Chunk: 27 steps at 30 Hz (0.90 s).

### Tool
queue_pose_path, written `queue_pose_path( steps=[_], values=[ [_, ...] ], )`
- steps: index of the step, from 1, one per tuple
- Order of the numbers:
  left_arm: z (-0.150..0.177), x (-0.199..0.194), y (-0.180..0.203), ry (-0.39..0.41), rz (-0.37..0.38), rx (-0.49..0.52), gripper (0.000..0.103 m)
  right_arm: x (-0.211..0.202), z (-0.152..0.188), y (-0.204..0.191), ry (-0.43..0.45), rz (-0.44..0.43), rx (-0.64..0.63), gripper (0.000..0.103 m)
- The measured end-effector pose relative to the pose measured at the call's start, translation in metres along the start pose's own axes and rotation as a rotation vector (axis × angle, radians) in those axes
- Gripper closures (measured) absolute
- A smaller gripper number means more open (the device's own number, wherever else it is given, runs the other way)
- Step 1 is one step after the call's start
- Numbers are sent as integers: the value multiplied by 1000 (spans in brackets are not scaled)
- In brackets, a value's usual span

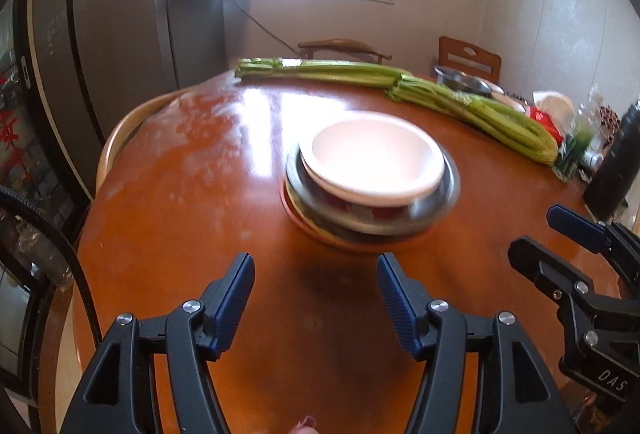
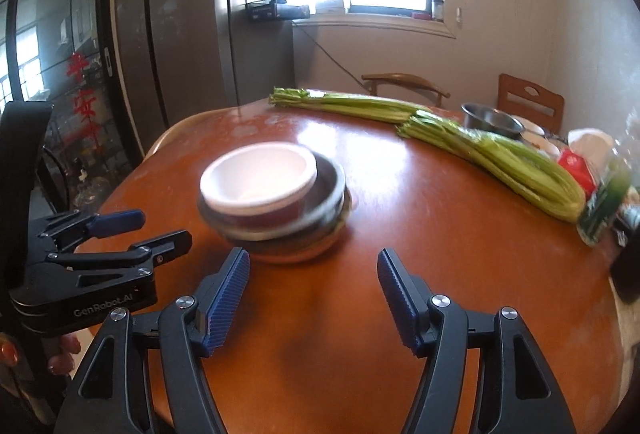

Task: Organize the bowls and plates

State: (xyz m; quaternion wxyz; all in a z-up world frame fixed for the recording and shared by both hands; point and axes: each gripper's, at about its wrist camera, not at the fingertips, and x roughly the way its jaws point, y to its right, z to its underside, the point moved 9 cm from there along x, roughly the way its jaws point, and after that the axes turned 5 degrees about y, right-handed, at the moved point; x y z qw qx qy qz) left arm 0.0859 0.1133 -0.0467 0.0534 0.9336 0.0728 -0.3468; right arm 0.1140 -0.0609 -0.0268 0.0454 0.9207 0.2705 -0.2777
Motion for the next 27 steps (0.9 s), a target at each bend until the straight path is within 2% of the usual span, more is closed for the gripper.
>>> queue_pose_path(
  steps=[4, 7, 12, 27],
  values=[
    [16, -7, 11, -4, 9, 12, 40, -10, 22, 4, -25, -12, 67, 34],
    [20, -10, 17, 3, -3, 23, 40, -19, 29, 11, -10, 33, 64, 34],
    [27, -12, 22, 3, -4, 32, 40, -21, 44, 8, -30, 16, 75, 34],
    [40, -6, 21, -14, -16, 44, 40, -18, 56, 5, -58, 12, 92, 34]
  ],
)
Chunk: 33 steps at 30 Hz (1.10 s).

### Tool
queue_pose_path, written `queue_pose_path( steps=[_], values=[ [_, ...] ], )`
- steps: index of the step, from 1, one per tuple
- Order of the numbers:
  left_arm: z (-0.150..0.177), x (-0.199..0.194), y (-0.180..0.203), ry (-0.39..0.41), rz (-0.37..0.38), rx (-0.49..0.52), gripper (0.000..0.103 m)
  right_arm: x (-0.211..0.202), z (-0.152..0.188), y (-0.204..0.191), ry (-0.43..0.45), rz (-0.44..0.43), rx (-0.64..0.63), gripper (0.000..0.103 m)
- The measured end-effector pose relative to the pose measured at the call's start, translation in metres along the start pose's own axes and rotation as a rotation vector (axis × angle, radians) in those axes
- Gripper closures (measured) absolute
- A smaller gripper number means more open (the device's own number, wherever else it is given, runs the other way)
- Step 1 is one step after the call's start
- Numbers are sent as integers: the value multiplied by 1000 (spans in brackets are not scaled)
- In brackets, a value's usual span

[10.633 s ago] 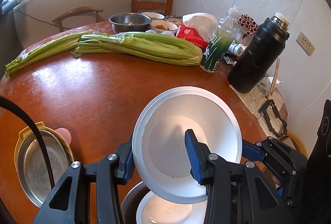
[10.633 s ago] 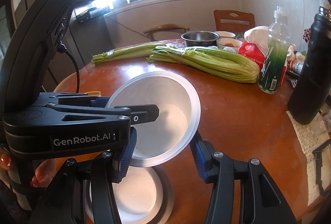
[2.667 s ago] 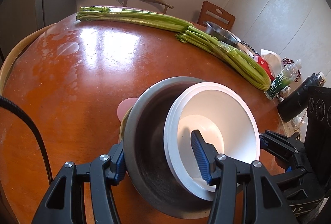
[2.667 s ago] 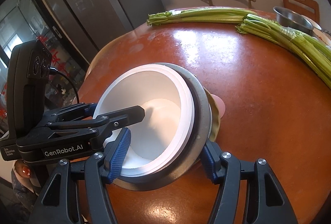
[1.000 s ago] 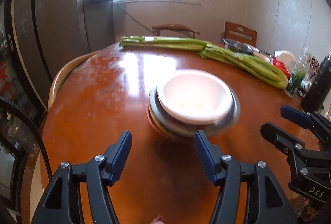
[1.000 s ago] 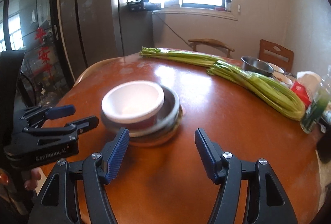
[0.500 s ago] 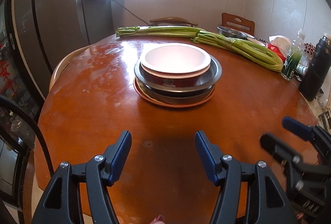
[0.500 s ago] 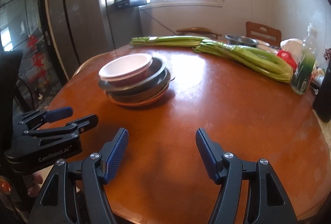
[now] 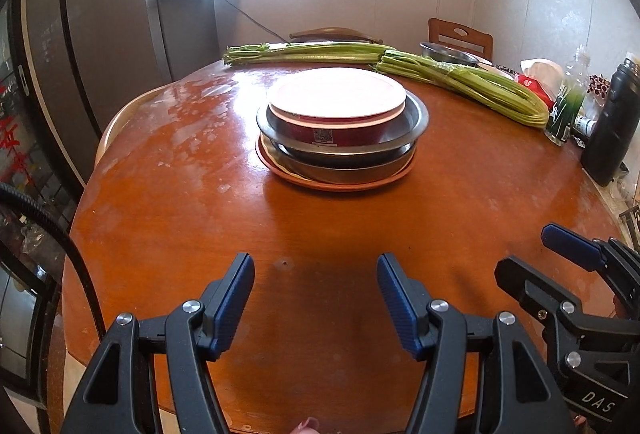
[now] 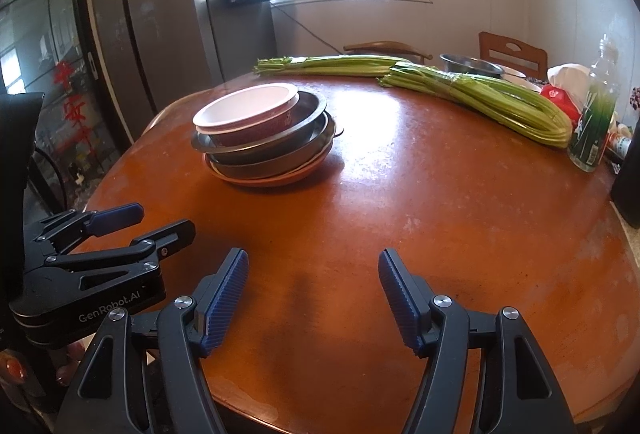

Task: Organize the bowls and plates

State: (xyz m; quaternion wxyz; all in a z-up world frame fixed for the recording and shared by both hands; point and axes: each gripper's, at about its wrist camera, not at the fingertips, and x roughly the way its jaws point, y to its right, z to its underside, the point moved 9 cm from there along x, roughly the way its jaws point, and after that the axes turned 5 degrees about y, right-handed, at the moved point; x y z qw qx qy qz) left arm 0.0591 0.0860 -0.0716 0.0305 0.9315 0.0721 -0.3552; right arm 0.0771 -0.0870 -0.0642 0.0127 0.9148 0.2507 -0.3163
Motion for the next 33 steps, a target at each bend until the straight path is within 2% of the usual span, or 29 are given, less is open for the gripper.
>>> queue_pose_path(
  steps=[33],
  values=[
    [6, 4, -4, -21, -16, -4, 40, 7, 10, 4, -37, -6, 24, 33]
  ],
)
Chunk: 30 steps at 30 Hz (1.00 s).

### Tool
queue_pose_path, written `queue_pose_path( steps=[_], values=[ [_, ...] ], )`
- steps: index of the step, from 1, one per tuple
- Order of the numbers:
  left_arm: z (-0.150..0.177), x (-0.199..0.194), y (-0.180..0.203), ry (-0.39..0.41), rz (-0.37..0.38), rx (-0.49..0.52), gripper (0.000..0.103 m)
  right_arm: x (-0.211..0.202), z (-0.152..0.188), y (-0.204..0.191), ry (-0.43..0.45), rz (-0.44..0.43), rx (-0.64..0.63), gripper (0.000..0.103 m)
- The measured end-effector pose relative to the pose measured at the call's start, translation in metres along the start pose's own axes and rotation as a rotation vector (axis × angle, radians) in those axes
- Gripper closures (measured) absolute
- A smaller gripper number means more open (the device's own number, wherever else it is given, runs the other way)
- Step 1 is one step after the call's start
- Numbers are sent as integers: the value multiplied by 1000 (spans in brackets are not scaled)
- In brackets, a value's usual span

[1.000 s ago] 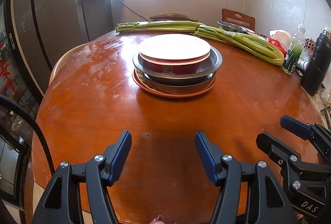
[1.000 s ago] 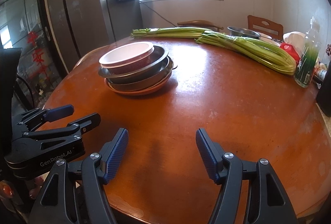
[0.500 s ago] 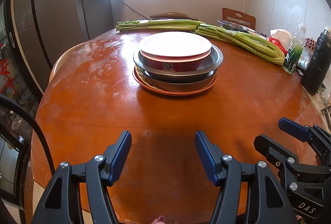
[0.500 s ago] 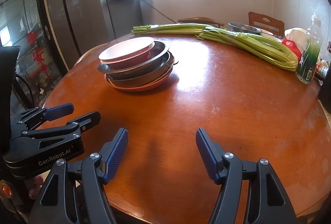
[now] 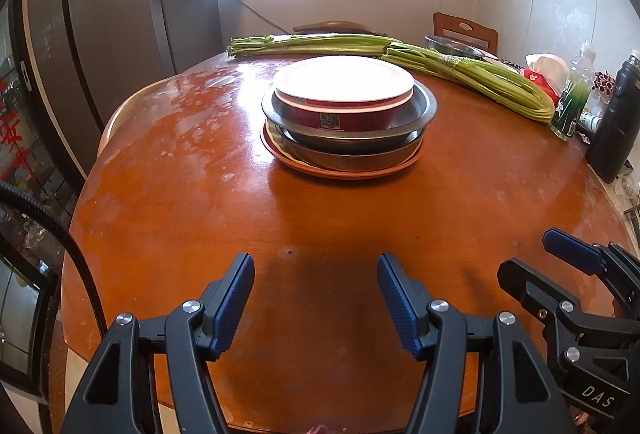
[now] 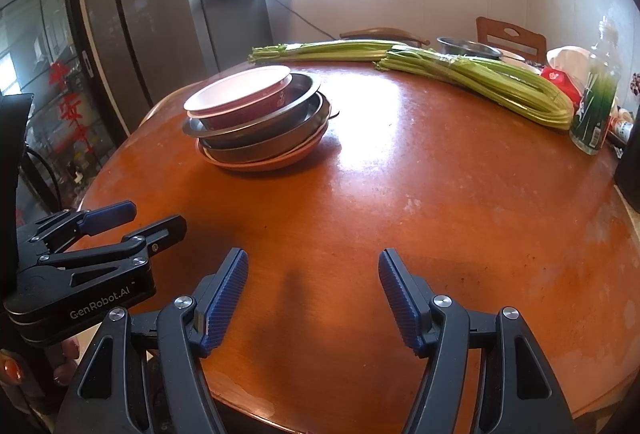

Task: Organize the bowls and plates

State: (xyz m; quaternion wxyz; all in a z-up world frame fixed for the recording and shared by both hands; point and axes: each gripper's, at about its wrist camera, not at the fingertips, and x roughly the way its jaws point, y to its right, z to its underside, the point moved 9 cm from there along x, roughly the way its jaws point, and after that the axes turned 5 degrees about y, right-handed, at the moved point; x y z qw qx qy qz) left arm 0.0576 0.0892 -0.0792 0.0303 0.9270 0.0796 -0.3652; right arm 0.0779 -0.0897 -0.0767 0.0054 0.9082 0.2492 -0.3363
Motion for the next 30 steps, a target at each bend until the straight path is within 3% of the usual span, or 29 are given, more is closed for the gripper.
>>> queue_pose_path(
  steps=[21, 30],
  values=[
    [-1, 1, -4, 1, -9, 6, 40, 2, -2, -2, -10, 5, -22, 33],
    [-4, 10, -20, -18, -7, -12, 40, 2, -11, 20, -11, 36, -23, 34]
  ],
)
